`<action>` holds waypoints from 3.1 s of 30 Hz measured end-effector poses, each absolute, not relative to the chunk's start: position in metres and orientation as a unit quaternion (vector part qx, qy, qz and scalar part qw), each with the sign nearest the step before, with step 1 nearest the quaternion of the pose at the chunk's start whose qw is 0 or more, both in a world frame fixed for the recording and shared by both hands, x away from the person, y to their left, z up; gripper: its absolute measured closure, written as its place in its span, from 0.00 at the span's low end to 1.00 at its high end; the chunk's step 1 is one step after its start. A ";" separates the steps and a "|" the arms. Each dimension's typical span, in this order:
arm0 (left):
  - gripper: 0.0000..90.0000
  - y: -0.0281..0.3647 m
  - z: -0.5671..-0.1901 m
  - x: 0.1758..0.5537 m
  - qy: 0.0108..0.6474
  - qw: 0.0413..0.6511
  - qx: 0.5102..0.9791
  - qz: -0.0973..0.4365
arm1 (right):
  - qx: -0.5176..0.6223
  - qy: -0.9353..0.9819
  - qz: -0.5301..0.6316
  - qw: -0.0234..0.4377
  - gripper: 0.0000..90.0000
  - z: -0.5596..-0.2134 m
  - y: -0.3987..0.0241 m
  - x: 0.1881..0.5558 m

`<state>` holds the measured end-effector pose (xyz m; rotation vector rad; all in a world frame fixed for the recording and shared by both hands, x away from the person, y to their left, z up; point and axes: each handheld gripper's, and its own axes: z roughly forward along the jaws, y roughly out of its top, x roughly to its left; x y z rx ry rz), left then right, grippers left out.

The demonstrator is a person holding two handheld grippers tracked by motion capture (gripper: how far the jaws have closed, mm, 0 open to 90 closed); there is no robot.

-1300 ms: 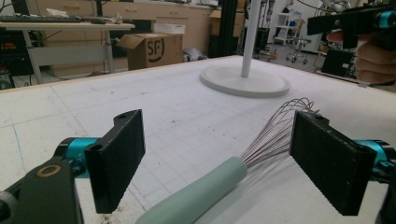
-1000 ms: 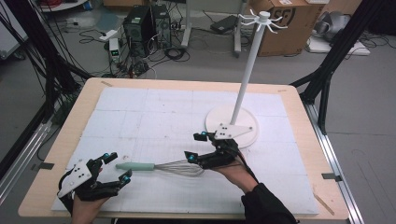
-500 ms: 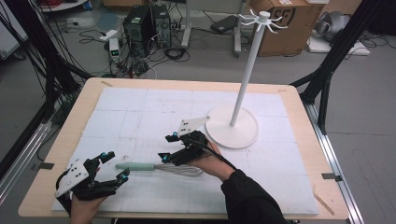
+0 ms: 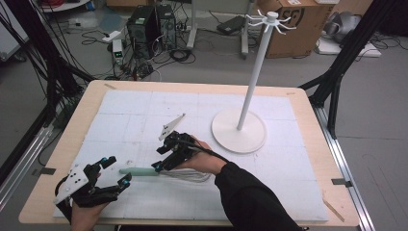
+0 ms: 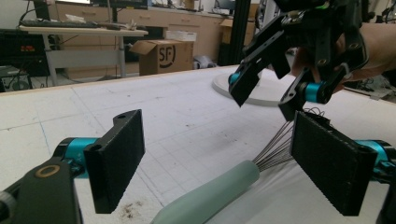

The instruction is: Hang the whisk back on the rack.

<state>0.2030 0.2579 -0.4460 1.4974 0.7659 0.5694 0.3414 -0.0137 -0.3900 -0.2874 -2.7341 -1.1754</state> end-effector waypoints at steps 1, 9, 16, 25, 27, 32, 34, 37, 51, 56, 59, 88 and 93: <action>0.21 0.258 -0.446 0.203 0.334 0.632 0.654 0.248 | -0.090 -0.920 -0.372 0.083 0.41 -0.393 -0.009 0.345; 0.21 0.259 -0.445 0.202 0.335 0.637 0.649 0.248 | -0.074 -0.933 -0.330 0.126 0.48 -0.402 0.008 0.353; 0.21 0.260 -0.445 0.201 0.334 0.640 0.647 0.246 | -0.073 -0.942 -0.293 0.150 0.51 -0.413 0.021 0.359; 0.21 0.261 -0.444 0.201 0.334 0.643 0.644 0.245 | -0.063 -0.954 -0.248 0.155 0.54 -0.423 0.038 0.358; 0.21 0.261 -0.444 0.201 0.333 0.642 0.645 0.244 | -0.058 -0.956 -0.241 0.154 0.55 -0.424 0.040 0.357; 0.21 0.261 -0.444 0.200 0.334 0.644 0.643 0.245 | -0.052 -0.965 -0.213 0.142 0.56 -0.431 0.045 0.354; 0.20 0.261 -0.444 0.200 0.334 0.644 0.644 0.244 | -0.051 -0.966 -0.213 0.141 0.57 -0.431 0.045 0.354; 0.20 0.261 -0.444 0.200 0.335 0.644 0.644 0.244 | -0.043 -0.968 -0.210 0.131 0.59 -0.432 0.045 0.353; 0.21 0.262 -0.444 0.200 0.335 0.642 0.644 0.245 | -0.019 -0.975 -0.204 0.084 0.76 -0.431 0.047 0.348; 0.21 0.263 -0.444 0.200 0.338 0.643 0.641 0.247 | -0.040 -0.971 -0.208 0.108 0.77 -0.431 0.045 0.354; 0.21 0.263 -0.444 0.200 0.339 0.645 0.640 0.246 | -0.046 -0.968 -0.213 0.122 0.77 -0.429 0.042 0.357; 0.21 0.260 -0.445 0.200 0.339 0.637 0.646 0.248 | -0.109 -0.890 -0.429 0.107 0.77 -0.358 -0.074 0.370; 0.21 0.259 -0.445 0.200 0.337 0.635 0.650 0.248 | -0.121 -0.875 -0.458 0.100 0.77 -0.345 -0.097 0.372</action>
